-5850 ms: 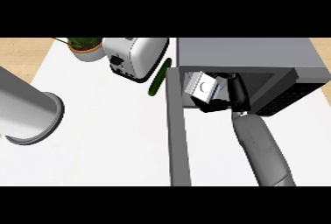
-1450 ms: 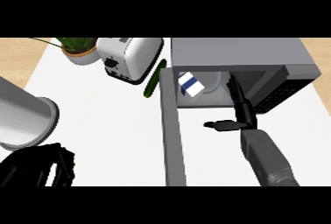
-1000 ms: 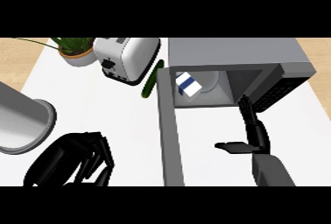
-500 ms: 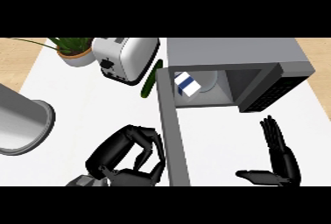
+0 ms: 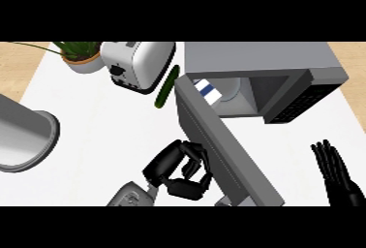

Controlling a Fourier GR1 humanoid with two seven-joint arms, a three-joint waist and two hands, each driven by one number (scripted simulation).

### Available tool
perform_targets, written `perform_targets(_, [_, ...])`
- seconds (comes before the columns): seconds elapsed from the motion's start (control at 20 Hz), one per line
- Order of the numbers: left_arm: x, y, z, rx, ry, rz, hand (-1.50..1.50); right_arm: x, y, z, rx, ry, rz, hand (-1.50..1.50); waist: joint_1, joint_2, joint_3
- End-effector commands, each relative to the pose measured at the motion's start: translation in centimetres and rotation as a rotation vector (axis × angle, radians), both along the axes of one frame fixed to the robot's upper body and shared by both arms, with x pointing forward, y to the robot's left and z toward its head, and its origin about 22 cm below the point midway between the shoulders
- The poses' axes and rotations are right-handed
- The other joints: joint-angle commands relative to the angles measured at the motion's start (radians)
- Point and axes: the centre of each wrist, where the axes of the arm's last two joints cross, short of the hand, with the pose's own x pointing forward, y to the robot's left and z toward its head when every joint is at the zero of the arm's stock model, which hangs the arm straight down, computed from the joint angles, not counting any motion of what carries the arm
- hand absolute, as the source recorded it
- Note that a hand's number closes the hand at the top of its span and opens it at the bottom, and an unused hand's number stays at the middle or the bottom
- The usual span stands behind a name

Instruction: Pick up the milk, place it into the microwave and close the microwave

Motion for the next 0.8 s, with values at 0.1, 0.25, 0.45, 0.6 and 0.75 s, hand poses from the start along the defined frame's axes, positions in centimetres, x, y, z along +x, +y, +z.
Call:
perform_targets(0.1, [-0.6, -2.5, -4.2, -0.019, -0.046, 0.063, 1.5, 0.6, -0.7, 4.5, 0.055, -0.065, 0.084, -1.5, -0.019, 0.008, -0.002])
perform_targets(0.25, [-0.8, -3.3, -5.2, -0.034, -0.056, 0.086, 1.5, -0.6, 0.7, 5.3, 0.071, -0.074, 0.125, -1.5, -0.034, 0.01, -0.002])
perform_targets(0.45, [-0.7, -4.3, -5.5, -0.018, 0.0, 0.077, 1.5, -0.6, 0.8, 7.2, 0.067, -0.091, 0.149, -1.5, -0.053, 0.015, -0.002])
perform_targets(0.6, [1.7, -5.4, -3.1, -0.008, 0.028, 0.073, 1.5, -0.2, 1.8, 8.7, 0.063, -0.112, 0.186, -1.5, -0.072, 0.019, -0.003])
perform_targets(0.75, [0.5, -6.3, -2.8, -0.088, -0.031, 0.097, 1.5, -0.4, 2.4, 9.2, 0.074, -0.114, 0.24, -1.5, -0.094, 0.022, -0.004])
